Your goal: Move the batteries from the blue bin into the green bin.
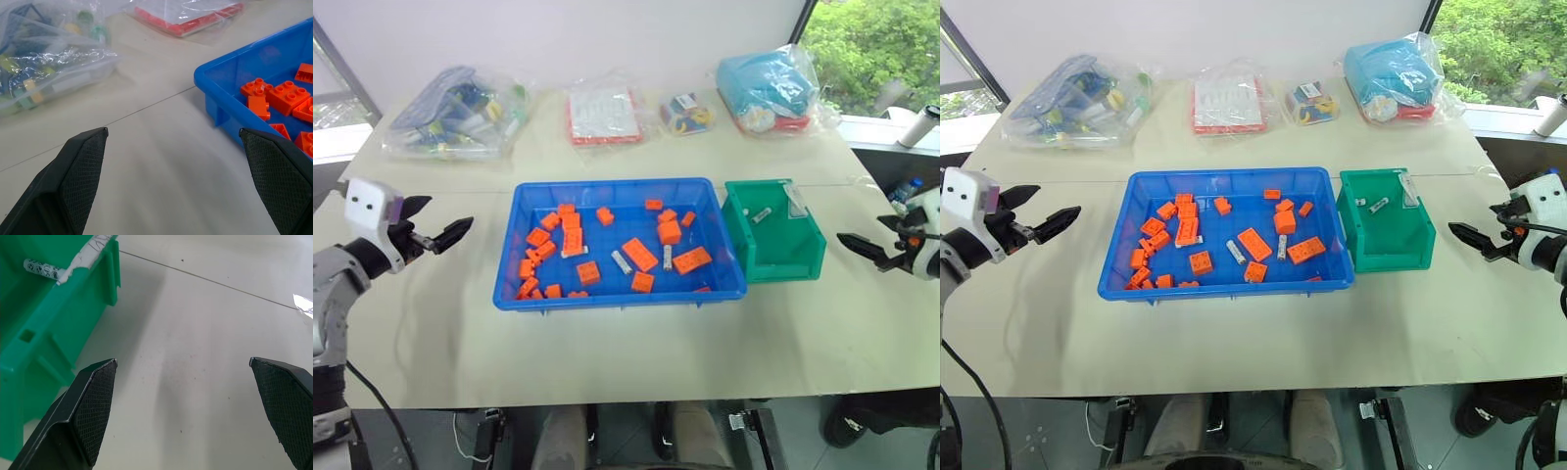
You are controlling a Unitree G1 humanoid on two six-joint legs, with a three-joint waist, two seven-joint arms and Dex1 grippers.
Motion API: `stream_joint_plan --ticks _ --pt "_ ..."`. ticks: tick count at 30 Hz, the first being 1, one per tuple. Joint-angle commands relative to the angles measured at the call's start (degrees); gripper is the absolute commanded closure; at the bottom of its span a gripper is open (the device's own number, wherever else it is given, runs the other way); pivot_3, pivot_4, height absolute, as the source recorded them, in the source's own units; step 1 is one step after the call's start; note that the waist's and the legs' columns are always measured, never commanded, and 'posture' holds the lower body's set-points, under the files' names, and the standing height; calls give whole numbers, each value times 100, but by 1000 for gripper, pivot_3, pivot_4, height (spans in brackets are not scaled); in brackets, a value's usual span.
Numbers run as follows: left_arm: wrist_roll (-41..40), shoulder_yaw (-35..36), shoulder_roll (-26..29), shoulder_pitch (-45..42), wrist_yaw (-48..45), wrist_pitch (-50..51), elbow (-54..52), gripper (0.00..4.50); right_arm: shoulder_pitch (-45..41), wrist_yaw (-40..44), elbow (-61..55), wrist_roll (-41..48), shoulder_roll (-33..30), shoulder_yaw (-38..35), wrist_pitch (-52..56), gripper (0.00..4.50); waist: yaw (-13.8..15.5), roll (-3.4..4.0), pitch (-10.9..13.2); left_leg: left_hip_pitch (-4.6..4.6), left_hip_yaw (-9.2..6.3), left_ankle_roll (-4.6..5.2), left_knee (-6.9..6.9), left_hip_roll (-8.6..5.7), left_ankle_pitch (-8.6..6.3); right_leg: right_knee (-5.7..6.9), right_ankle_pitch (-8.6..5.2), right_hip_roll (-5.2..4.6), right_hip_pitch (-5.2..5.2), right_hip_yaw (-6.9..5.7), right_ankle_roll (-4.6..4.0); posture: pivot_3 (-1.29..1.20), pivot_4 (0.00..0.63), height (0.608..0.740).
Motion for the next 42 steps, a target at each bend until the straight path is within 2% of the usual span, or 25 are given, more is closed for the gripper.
stream_joint_plan --ticks 1,16,21,31,34,37,42 --pt "82 117 120 0 49 -135 -166 0 -106 -2 -17 -22 -153 -97 -83 40 11 0 0 0 0 0 -1 0 0 0 0 0 0 0 0 0 150 737" --pt "34 57 8 -90 124 -100 -99 0 9 71 -147 -75 -176 -96 -50 40 3 0 0 0 23 0 3 -4 1 2 11 8 1 0 20 0 150 737" --pt "-80 -30 -31 -174 50 -11 -341 0 -253 173 -135 -147 -235 60 -79 40 5 0 0 1 24 0 7 -7 1 6 11 8 1 1 21 0 150 737" --pt "-1007 -49 423 60 -940 783 -1636 0 -1339 708 -2402 20 17 1007 430 40 -13 4 1 5 28 -1 5 7 1 18 14 28 -8 11 25 0 150 737" --pt "-1201 -80 540 63 -1140 964 -1799 0 -1942 627 -3074 33 632 1653 556 40 -9 3 1 4 27 -2 9 7 1 19 13 28 -8 11 23 0 150 737" --pt "-1315 -121 585 57 -1291 1030 -1860 0 -2376 486 -3467 -562 1452 2621 23 40 -49 3 1 6 30 -4 10 12 2 20 18 35 -12 17 14 0 150 737" --pt "-1368 -229 644 275 -1655 1004 -1934 0 -2797 121 -2828 -1638 2481 3742 -1216 40 13 2 2 -4 28 -5 9 6 3 37 18 34 -23 16 15 0 150 737"
